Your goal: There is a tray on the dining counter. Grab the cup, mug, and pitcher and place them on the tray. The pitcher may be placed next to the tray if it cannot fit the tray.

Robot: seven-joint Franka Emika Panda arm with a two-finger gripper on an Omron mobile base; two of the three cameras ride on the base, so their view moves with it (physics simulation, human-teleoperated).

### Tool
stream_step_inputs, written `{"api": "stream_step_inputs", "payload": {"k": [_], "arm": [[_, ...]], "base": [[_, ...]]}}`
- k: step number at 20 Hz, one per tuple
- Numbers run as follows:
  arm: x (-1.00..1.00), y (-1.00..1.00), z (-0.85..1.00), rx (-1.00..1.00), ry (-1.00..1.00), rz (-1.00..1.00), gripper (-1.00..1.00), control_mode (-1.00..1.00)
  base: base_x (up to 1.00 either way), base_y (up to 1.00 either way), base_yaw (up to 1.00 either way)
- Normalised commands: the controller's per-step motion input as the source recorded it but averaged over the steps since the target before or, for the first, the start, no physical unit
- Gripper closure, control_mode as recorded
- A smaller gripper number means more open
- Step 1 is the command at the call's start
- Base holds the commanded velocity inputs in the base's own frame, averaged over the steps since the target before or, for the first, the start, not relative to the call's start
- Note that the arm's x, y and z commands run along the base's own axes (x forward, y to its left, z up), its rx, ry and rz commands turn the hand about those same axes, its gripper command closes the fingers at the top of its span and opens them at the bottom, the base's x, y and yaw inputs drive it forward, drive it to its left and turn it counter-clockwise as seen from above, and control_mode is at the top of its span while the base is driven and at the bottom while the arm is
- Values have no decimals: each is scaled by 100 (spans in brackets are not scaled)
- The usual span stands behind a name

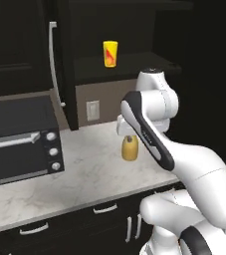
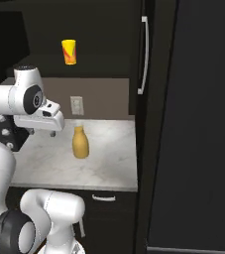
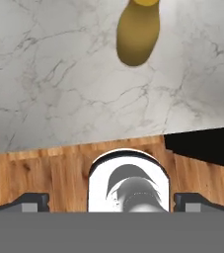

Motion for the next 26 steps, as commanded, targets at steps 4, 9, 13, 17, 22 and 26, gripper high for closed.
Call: {"api": "stream_step_inputs", "payload": {"k": [4, 9, 13, 17, 22, 26], "arm": [[0, 0, 0, 0, 0, 0, -100, 100], [0, 0, 0, 0, 0, 0, -100, 100], [0, 0, 0, 0, 0, 0, -100, 100], [23, 9, 15, 0, 0, 0, -100, -100], [0, 25, 50, 0, -16, 2, -100, -100], [0, 24, 66, -7, -24, 7, -100, -100]], "base": [[51, -28, 11], [83, 21, 3], [73, 21, 0], [0, 0, 0], [0, 0, 0], [0, 0, 0]]}}
